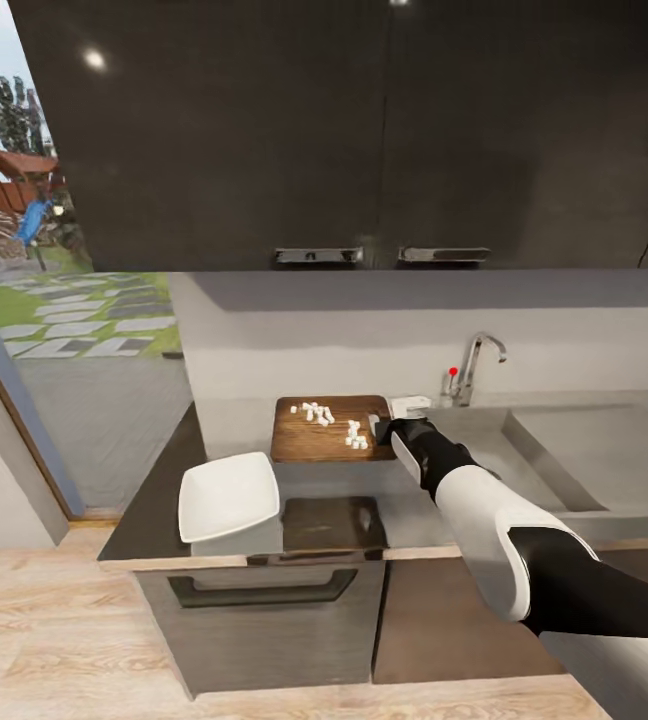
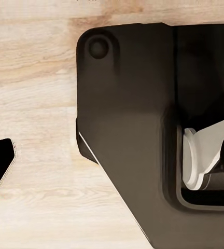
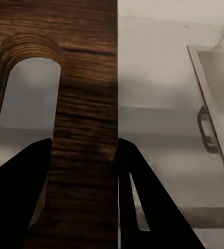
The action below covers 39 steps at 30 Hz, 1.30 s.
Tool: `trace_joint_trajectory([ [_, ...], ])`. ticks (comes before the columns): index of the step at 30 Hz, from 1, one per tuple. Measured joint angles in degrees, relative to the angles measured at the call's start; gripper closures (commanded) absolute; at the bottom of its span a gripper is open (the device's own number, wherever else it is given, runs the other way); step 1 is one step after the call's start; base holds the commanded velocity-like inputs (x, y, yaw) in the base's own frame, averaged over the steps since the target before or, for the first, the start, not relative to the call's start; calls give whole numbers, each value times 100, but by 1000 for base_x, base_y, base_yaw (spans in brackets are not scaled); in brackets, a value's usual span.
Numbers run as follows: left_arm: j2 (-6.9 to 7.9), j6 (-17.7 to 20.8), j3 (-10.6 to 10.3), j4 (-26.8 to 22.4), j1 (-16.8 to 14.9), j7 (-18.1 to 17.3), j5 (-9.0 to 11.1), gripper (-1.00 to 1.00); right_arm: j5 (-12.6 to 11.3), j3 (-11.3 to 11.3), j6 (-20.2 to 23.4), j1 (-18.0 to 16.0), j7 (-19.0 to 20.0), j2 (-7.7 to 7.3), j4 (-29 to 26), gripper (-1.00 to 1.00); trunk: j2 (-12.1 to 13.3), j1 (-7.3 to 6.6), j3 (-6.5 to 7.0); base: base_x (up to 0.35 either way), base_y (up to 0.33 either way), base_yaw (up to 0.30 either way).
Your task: In the kitchen, take the Vidalia onion out of the sink, dice it on the chopping board with the paring knife, put the diced onion into the bowl on the countertop, then place both the paring knife and the chopping board into the sink.
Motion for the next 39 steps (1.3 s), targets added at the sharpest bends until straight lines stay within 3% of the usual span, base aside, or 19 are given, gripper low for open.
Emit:
trace_joint_trajectory([
  [21,-1,0,1,0,1,1,0,-100,-1,5,0,1,0,33,11,100,1,1,194,-86,233,0],
  [32,0,0,1,-2,0,1,-1,-100,8,5,2,-2,-1,33,11,100,-6,0,286,123,260,0],
  [39,0,-8,-6,-1,0,-2,-7,-100,13,10,-16,5,5,35,174,100,-6,2,296,20,29,0],
])
